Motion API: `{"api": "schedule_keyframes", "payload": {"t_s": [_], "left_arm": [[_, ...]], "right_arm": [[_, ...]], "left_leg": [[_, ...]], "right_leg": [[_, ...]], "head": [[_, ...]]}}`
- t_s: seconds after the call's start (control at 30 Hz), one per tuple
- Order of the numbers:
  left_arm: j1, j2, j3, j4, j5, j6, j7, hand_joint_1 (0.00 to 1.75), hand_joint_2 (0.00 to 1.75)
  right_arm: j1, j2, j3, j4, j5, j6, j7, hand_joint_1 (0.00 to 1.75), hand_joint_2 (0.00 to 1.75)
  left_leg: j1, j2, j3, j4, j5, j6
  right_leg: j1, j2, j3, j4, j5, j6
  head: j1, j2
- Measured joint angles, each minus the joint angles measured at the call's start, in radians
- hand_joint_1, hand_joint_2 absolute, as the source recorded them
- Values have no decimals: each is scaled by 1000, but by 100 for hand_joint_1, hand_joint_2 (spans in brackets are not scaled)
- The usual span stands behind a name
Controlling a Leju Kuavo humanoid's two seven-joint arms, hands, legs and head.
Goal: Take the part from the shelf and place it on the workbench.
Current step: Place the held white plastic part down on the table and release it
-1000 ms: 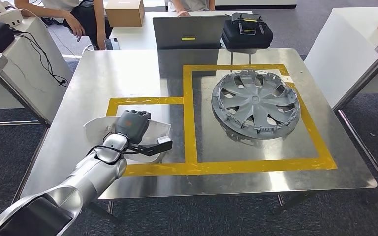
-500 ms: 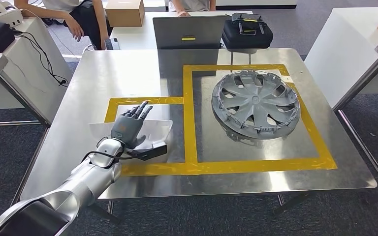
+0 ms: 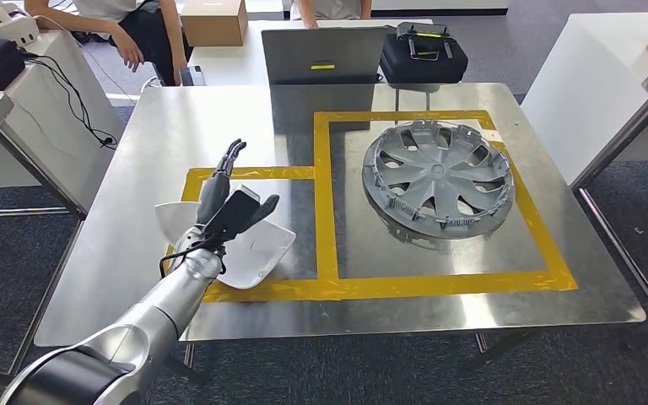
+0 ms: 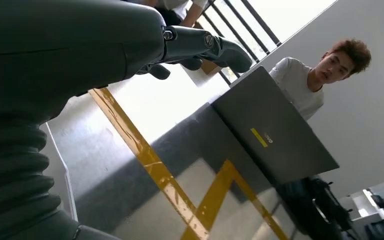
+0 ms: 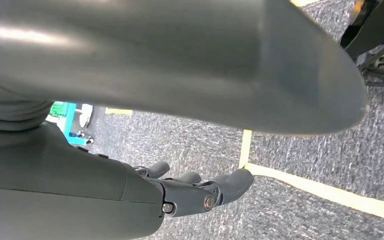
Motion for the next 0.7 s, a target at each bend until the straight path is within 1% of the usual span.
{"api": "schedule_keyframes", "payload": {"t_s": [0.13, 0.23, 0.33, 0.43, 0.57, 0.7], "left_arm": [[80, -4, 11, -246, 287, -174, -8, 0, 0], [134, -2, 11, -407, 373, -236, -11, 0, 0], [187, -3, 11, -552, 411, -273, -11, 0, 0], [234, -3, 11, -656, 416, -294, -11, 0, 0], [279, -4, 11, -735, 401, -300, -11, 0, 0], [308, -4, 11, -777, 391, -305, -11, 0, 0]], "right_arm": [[-4, 9, 0, 2, 0, 0, -10, 0, 0], [-8, 13, 0, 2, 0, 0, -12, 0, 0], [-11, 16, 0, 2, 0, 0, -14, 0, 0], [-13, 18, 0, 2, -3, -3, -28, 0, 0], [-15, 18, 0, 2, -10, -8, -51, 0, 0], [-16, 18, 0, 2, -9, -9, -64, 0, 0]], "left_leg": [[0, 0, 0, 0, 0, 0], [0, 0, 0, 0, 0, 0], [0, -1, 0, 0, 0, 0], [-1, -1, 0, 1, -1, 0], [-5, -1, 0, 2, -3, 3], [-10, 0, 0, 3, -5, 13]], "right_leg": [[0, 0, 0, 0, 0, 0], [0, 0, 0, 0, 0, 0], [0, 0, 0, 0, -1, -1], [-1, 0, 0, -1, 0, 0], [-5, 0, 0, -2, -1, 4], [-10, 0, 2, -4, 0, 13]], "head": [[0, 0], [0, 0], [0, 0], [0, 0], [0, 0], [0, 0]]}}
